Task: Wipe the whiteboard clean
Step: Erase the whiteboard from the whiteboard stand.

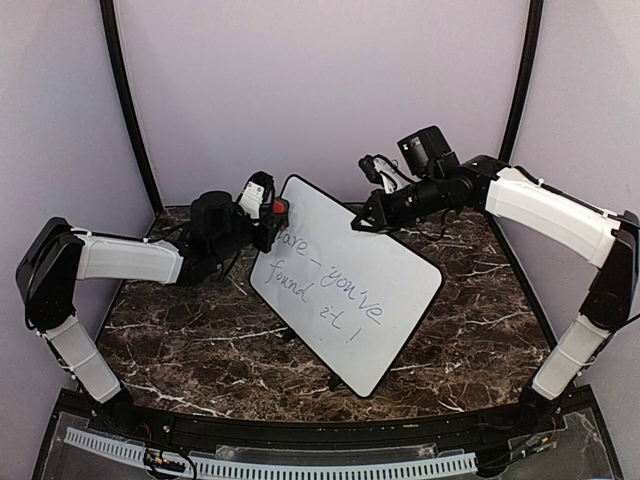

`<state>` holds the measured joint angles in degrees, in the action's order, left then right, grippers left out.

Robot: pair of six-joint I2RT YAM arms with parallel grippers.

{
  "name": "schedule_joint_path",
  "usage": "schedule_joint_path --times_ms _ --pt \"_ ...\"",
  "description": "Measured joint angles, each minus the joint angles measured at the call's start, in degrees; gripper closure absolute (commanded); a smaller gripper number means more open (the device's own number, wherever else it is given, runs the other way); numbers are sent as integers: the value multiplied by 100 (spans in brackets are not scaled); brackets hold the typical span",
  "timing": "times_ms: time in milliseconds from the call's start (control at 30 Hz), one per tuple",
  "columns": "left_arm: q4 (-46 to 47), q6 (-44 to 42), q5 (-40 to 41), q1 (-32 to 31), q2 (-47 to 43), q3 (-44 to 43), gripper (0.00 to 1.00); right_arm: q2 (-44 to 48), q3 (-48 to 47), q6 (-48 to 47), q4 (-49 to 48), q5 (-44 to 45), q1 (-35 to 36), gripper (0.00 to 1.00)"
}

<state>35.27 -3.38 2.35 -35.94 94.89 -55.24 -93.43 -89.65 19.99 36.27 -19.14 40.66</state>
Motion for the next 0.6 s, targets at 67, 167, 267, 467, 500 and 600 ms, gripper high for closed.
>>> schedule_joint_path --times_ms 67,167,267,467,500,600 --pt "61 -4 -20 0 39 0 98 0 9 2 0 -2 -11 100" --pt "155 -4 -57 13 83 0 98 0 17 11 -2 0 -13 100" --pt "245 4 -129 39 136 0 98 0 28 28 -7 -2 -24 100" --pt "396 83 -328 66 181 46 97 0 31 50 0 -4 -35 100" --pt "428 105 -348 72 181 70 98 0 31 50 -2 -4 -35 100" --pt "527 155 -372 81 181 162 97 0 31 48 0 -9 -35 100"
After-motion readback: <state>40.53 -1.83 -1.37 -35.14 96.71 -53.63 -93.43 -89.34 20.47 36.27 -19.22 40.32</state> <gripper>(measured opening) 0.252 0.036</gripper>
